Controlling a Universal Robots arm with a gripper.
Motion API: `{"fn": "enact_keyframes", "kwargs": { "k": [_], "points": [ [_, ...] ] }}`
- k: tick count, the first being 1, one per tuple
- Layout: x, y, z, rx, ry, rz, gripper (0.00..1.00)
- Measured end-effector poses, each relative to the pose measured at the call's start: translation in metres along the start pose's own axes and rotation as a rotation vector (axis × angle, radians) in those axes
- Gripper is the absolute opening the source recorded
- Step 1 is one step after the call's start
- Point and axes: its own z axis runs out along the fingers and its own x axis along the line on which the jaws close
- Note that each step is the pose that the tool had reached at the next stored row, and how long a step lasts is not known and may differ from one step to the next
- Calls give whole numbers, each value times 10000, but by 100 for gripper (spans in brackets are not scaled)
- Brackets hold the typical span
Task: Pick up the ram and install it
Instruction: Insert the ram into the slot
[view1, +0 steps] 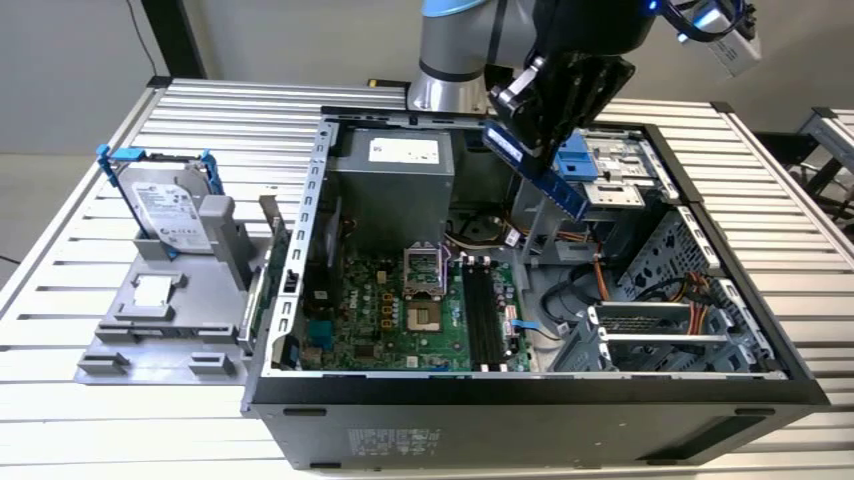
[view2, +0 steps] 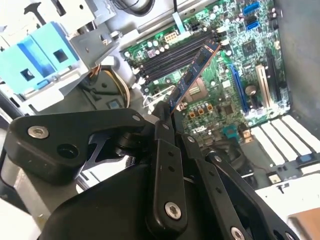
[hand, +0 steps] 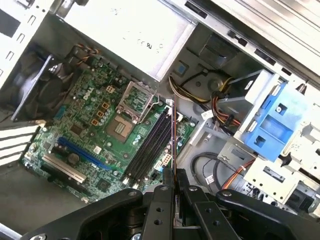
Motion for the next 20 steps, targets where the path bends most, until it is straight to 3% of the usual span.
{"fn": "enact_keyframes", "kwargs": {
  "k": [20],
  "points": [
    [0,0,0,57,-109,2871,0]
  ]
}}
